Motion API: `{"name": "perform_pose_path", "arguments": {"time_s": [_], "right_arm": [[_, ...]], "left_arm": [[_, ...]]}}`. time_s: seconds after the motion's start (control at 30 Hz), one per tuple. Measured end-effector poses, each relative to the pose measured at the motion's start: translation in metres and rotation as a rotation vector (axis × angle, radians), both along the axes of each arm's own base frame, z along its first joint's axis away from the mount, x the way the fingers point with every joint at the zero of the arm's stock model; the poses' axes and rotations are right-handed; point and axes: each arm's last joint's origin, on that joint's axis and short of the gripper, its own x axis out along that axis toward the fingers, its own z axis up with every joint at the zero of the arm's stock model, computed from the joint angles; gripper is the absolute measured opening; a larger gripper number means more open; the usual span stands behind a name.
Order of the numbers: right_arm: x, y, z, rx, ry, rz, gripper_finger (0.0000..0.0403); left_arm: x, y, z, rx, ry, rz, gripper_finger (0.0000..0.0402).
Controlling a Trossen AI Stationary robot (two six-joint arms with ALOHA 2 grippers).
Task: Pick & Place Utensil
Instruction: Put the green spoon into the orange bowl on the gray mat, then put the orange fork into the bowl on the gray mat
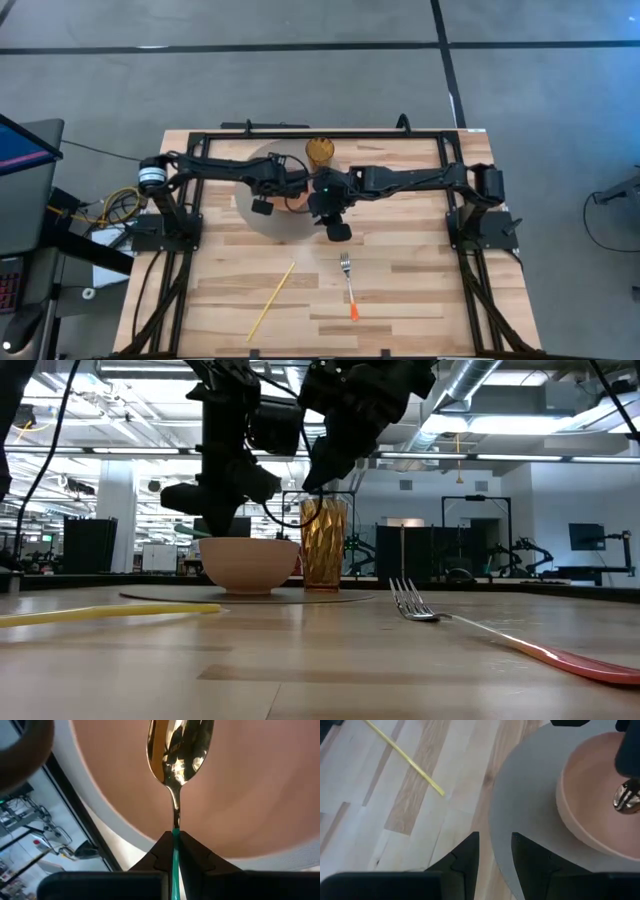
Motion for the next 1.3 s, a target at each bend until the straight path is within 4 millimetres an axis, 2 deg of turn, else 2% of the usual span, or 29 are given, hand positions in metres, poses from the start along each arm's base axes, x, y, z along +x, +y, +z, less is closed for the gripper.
{"name": "perform_pose_path", "arguments": {"time_s": [0.17, 0.47, 0.73, 0.87, 0.97, 1.03, 1.17, 1.3], "right_arm": [[0.000, 0.002, 0.000, 0.000, 0.000, 0.006, 0.0108], [0.001, 0.010, 0.000, 0.000, 0.000, 0.028, 0.0108], [0.001, 0.012, 0.000, 0.010, 0.002, 0.025, 0.0108], [0.000, 0.012, -0.001, 0.048, 0.021, -0.003, 0.0108], [0.000, 0.011, -0.001, 0.056, 0.033, -0.022, 0.0108], [0.000, 0.011, -0.001, 0.061, 0.037, -0.031, 0.0108], [0.000, 0.014, -0.002, 0.127, 0.066, -0.089, 0.0108], [0.000, 0.022, -0.005, 0.140, 0.089, -0.136, 0.0108]], "left_arm": [[0.003, -0.009, -0.001, 0.003, -0.003, -0.029, 0.0029], [0.006, -0.010, -0.001, 0.016, -0.033, -0.034, 0.0084], [0.008, -0.024, 0.005, 0.261, -0.033, -0.066, 0.0108], [0.002, -0.034, 0.019, 0.295, -0.173, 0.035, 0.0114], [-0.011, -0.039, 0.045, 0.211, -0.338, 0.142, 0.0115], [-0.027, -0.042, 0.064, 0.129, -0.448, 0.211, 0.0115], [-0.075, -0.046, 0.100, -0.009, -0.684, 0.326, 0.0116], [-0.127, -0.052, 0.109, -0.109, -0.928, 0.429, 0.0116]]}}
